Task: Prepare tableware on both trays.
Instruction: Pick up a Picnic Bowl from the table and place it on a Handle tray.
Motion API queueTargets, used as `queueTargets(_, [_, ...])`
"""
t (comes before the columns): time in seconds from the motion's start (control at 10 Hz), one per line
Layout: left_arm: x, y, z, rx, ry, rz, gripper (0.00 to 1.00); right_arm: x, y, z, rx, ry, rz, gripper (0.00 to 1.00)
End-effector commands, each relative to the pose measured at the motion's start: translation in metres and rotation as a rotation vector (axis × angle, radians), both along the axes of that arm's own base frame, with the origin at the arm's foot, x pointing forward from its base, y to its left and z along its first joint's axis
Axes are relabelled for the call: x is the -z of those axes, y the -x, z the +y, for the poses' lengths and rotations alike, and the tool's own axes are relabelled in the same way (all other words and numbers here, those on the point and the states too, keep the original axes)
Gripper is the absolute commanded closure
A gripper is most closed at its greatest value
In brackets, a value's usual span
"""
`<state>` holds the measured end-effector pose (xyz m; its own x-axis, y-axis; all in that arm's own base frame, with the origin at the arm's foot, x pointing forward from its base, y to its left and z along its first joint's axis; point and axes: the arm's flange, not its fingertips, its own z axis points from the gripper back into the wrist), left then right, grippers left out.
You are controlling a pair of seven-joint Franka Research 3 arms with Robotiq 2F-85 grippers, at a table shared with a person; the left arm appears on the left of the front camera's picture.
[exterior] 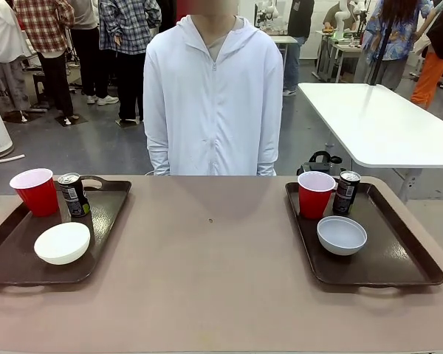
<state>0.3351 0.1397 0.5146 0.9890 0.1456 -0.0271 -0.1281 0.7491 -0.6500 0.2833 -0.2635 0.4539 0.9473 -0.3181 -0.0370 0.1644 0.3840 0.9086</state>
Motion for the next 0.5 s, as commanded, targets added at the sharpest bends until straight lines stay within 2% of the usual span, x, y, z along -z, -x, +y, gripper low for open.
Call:
queueTargets(0.0, [0.021, -0.020, 0.014, 0.047, 0.177, 0.042, 0.00, 0.000, 0.003, 0.001, -0.005, -0.002, 0.003, 0.07])
queueTargets(0.1, [0.031, -0.020, 0.020, 0.046, 0.233, 0.060, 0.00, 0.000, 0.003, 0.001, -0.005, -0.002, 0.003, 0.07])
queueTargets(0.4, [0.048, -0.018, 0.044, 0.017, 0.303, -0.035, 0.00, 0.000, 0.003, 0.001, -0.005, -0.002, 0.003, 0.07])
